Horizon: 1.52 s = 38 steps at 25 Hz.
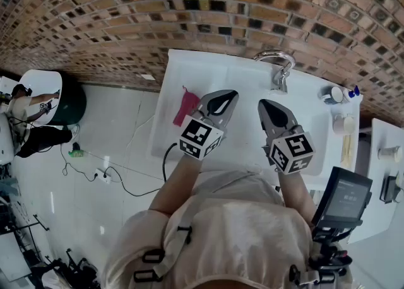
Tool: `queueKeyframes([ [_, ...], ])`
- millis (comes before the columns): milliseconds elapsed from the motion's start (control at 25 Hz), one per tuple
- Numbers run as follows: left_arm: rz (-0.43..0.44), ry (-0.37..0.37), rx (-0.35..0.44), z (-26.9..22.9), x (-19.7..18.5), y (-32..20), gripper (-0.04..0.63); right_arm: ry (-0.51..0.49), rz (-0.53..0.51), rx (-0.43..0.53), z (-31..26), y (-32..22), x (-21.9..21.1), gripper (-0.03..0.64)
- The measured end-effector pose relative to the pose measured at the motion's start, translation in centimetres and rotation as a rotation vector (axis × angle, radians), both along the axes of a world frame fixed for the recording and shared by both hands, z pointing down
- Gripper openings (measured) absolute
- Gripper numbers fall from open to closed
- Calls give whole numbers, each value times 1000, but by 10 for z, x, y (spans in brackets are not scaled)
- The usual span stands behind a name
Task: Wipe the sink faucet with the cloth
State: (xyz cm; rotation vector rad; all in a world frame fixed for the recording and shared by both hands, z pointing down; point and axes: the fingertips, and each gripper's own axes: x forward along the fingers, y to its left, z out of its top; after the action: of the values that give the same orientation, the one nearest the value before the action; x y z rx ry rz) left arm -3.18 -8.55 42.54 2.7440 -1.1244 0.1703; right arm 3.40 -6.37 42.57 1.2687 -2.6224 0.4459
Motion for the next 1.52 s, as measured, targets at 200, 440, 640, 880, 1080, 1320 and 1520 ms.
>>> queueKeyframes([
  [200, -71, -61, -25, 20, -37, -13, 112, 9, -12, -57, 21, -3, -15, -6],
  [440, -246, -122, -137, 66, -108, -19, 252, 9, -42, -119, 45, -5, -37, -6],
  [640, -326, -156, -222, 102, -150, -16, 301, 7, -72, -177, 70, -7, -56, -6],
  [880, -318, -251, -352, 165, -171, -13, 301, 16, -96, -219, 90, -18, -73, -6],
  [1080, -288, -284, -523, 223, -179, -6, 301, 46, -80, -251, 104, -32, -69, -6],
  [1320, -316, -294, -571, 251, -191, -11, 298, 82, -79, -271, 120, -45, -68, -6],
  [1520, -347, -338, -583, 267, -201, -11, 200, 92, -76, -276, 123, -47, -68, -6],
])
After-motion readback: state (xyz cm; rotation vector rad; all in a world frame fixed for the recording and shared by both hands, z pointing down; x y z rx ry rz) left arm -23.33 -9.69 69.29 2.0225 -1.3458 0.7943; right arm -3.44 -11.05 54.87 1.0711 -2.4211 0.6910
